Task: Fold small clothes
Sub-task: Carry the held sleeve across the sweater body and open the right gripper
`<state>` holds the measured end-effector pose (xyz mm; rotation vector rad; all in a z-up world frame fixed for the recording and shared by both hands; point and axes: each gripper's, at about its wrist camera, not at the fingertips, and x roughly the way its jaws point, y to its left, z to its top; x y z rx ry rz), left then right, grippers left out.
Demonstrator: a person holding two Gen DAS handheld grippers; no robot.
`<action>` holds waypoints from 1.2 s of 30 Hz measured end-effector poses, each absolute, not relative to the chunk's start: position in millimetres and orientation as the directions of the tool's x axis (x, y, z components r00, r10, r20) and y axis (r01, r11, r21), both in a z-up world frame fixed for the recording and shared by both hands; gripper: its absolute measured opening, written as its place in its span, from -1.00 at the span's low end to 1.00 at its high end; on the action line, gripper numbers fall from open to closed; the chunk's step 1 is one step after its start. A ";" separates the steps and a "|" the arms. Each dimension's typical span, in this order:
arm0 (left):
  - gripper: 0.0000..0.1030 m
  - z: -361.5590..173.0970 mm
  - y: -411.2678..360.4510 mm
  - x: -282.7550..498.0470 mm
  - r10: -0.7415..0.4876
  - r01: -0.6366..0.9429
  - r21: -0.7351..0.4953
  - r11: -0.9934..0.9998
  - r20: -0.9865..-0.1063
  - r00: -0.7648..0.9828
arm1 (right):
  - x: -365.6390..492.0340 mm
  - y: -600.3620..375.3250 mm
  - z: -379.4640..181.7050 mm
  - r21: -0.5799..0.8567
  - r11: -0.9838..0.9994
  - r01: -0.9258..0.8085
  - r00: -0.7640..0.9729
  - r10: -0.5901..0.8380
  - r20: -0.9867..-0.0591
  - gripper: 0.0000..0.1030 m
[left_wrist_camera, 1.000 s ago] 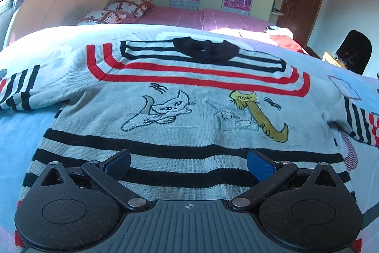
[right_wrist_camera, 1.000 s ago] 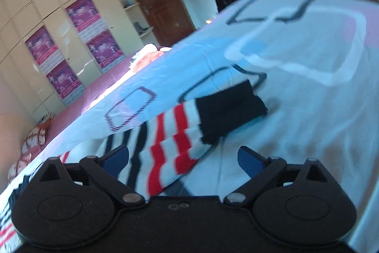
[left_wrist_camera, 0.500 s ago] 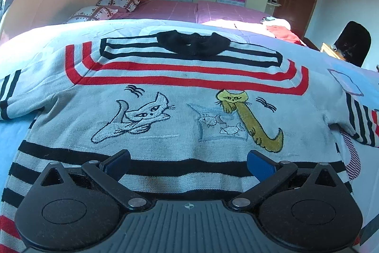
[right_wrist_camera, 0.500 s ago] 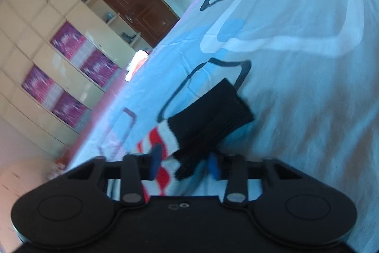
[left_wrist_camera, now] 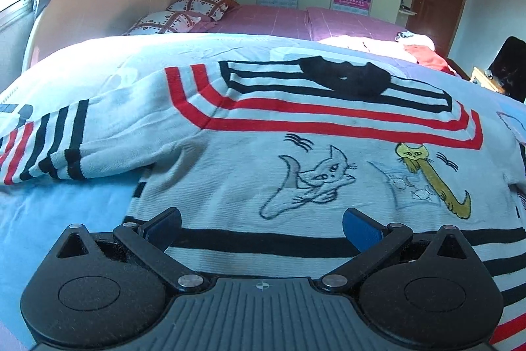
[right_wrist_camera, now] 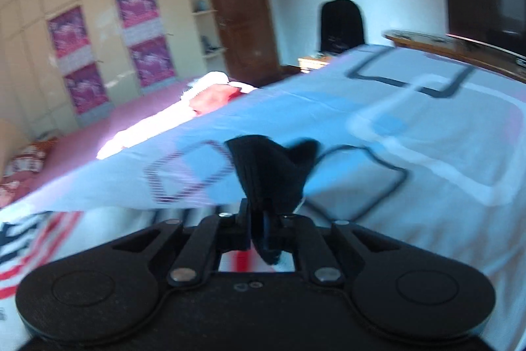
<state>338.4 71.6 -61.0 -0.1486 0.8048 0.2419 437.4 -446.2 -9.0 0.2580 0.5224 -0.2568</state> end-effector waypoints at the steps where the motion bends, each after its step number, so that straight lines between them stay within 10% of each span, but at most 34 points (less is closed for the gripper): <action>1: 1.00 -61.5 79.8 338.9 0.149 -0.270 -0.052 0.961 -0.725 0.672 | 438.7 -428.1 -3.0 0.190 0.945 0.266 0.848 -0.135 -0.512 -0.86; 22: 0.99 -60.5 198.5 333.1 0.025 -0.250 -0.227 0.941 -0.692 0.722 | 447.1 -121.2 -50.8 0.366 0.909 -0.198 0.680 0.396 -0.616 -0.78; 29: 0.99 -66.2 176.7 357.8 -0.081 -0.192 -0.317 0.929 -0.679 0.729 | 403.5 -119.5 -17.0 0.228 0.928 -0.295 0.758 0.373 -0.535 0.46; 32: 0.23 -73.5 150.4 376.8 -0.194 -0.123 -0.398 0.909 -0.666 0.721 | 384.3 -148.3 0.0 0.262 0.925 -0.275 0.793 0.372 -0.483 0.29; 36: 0.16 -93.1 114.9 408.1 -0.386 -0.068 -0.579 0.813 -0.621 0.682 | 371.2 -192.3 10.9 0.294 0.938 -0.182 0.823 0.309 -0.476 0.21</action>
